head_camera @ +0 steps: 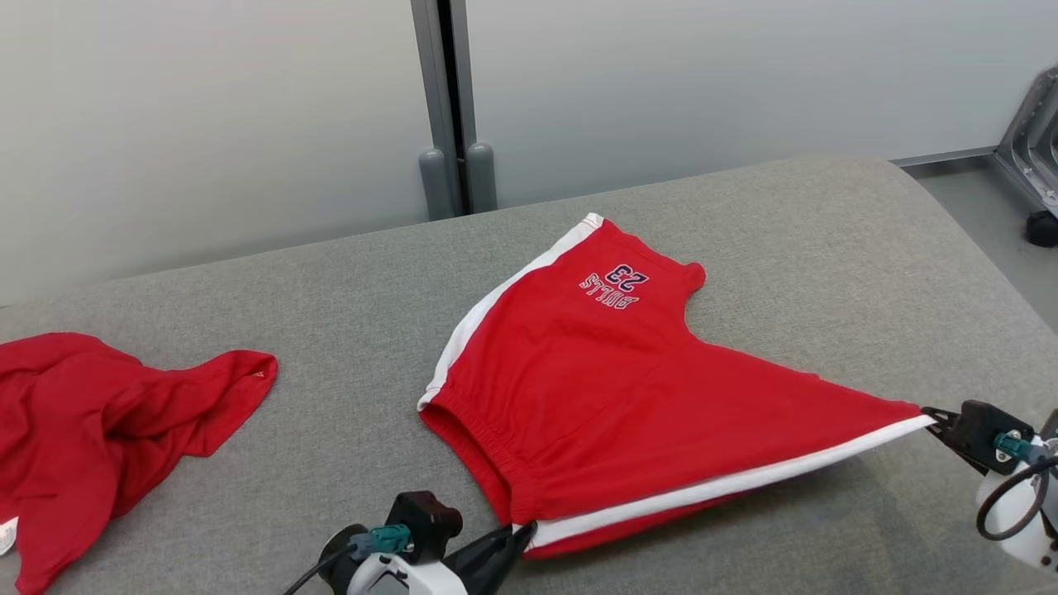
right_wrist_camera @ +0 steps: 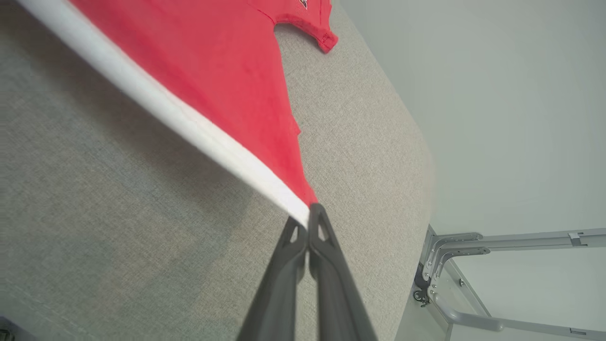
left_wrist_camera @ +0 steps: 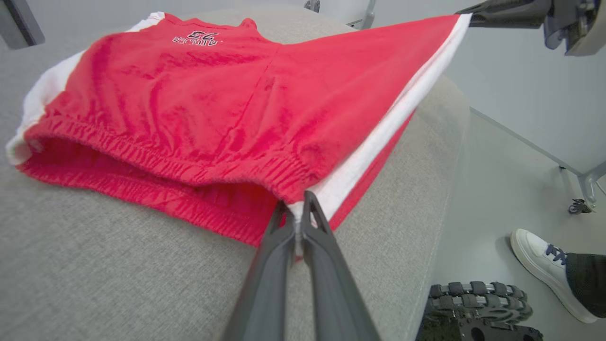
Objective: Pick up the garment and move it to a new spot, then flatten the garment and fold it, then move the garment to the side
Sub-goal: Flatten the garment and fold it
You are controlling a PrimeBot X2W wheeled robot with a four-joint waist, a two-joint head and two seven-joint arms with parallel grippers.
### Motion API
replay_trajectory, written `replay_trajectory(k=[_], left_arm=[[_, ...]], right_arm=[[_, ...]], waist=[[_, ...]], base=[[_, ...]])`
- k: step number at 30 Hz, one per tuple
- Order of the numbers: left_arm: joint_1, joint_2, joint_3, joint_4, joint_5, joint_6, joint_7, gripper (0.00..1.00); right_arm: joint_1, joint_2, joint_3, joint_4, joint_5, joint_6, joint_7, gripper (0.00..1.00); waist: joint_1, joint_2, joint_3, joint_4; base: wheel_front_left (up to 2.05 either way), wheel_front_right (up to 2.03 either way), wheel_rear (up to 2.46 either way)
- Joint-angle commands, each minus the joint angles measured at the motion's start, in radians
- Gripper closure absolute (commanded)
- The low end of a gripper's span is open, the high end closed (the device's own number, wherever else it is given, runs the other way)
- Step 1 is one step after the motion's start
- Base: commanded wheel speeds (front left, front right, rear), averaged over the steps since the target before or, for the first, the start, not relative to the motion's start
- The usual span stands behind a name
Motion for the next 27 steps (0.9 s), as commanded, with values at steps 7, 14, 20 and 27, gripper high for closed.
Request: replay_trajectory(k=[7,14,20,27], left_arm=[[-0.046,0.015,0.049,-0.1,-0.001,0.047,-0.024,1.0],[-0.122,-0.009,0.089,-0.145,-0.013,0.059,-0.02,1.0],[-0.223,-0.055,0.114,-0.126,0.0,0.068,-0.015,1.0],[-0.314,-0.128,0.108,-0.052,0.008,0.04,-0.018,1.0]], right_arm=[[-0.076,-0.123,0.001,-0.169,-0.014,-0.002,0.077,1.0],[-0.156,-0.169,0.002,-0.227,-0.051,-0.002,0.105,1.0],[-0.225,-0.208,0.002,-0.264,-0.086,-0.002,0.127,1.0],[-0.325,-0.249,0.002,-0.281,-0.113,-0.002,0.176,1.0]], waist=[[0.0,-0.0001,0.018,0.068],[0.0,-0.0001,0.087,0.14],[0.0,-0.0001,0.178,0.219],[0.0,-0.0001,0.271,0.301]], base=[[0.0,0.0,0.0],[0.0,0.0,0.0],[0.0,0.0,0.0],[0.0,0.0,0.0]])
